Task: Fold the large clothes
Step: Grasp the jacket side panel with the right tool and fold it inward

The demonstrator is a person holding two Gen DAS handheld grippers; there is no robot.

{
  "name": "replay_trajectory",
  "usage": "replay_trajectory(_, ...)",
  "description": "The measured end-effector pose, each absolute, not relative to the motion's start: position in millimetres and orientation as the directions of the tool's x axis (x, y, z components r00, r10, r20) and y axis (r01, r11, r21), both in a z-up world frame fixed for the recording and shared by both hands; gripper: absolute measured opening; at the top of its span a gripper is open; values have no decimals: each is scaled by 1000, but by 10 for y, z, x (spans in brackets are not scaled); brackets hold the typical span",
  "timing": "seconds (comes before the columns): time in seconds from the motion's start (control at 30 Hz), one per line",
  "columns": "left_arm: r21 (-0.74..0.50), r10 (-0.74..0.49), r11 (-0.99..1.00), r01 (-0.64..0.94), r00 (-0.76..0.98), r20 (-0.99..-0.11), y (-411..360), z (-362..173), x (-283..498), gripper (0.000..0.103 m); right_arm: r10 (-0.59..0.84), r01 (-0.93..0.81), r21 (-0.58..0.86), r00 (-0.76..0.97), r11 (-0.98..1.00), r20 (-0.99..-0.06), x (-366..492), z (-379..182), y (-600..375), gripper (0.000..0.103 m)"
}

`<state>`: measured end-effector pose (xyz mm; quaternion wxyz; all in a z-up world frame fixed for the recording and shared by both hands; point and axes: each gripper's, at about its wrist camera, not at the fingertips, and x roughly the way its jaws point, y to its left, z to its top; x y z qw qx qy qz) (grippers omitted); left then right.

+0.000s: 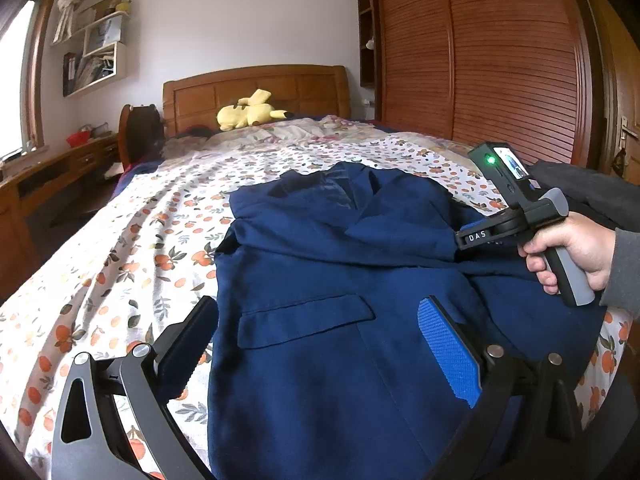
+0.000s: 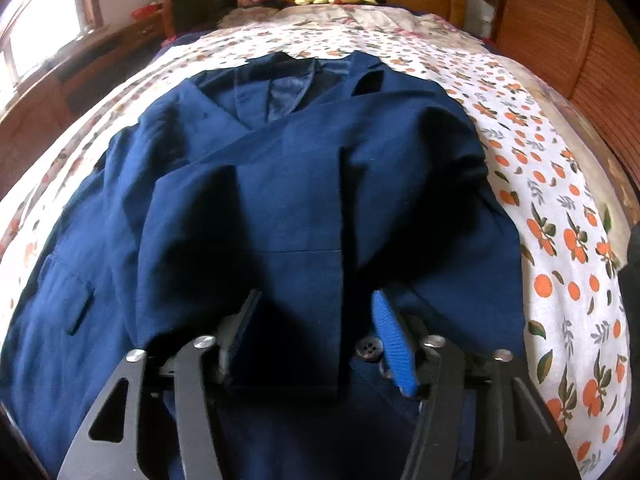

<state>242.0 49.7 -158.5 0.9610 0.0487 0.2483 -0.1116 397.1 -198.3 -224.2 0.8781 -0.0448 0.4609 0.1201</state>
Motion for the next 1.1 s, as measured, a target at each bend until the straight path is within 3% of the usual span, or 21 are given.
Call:
replay_trajectory(0.07,37,-191,971,237,854,-484,492,-1570,2417,100,179,-285,22,536,958,-825,3944,-2225,-1925,20)
replay_trajectory(0.17,36,-189,971,235,856,-482,487,-1563,2421,100,164,-324,-28,550,946,-819,3879,-2156,-1839,9)
replay_trajectory(0.47,32,-183,974,225,859,-479,510,-1550,2436,100,306,-422,-17,683,906,-664,3440,-1558,-1564,8)
replay_trajectory(1.03,10,-153,984,180,863,-481,695,-1515,2469,100,476,-568,105,558,816,-680,3007,-1573,-989,11)
replay_trajectory(1.1,9,-153,984,179,862,-483,695,-1517,2474,100,482,-580,109,542,808,-689,2958,-1586,-974,18)
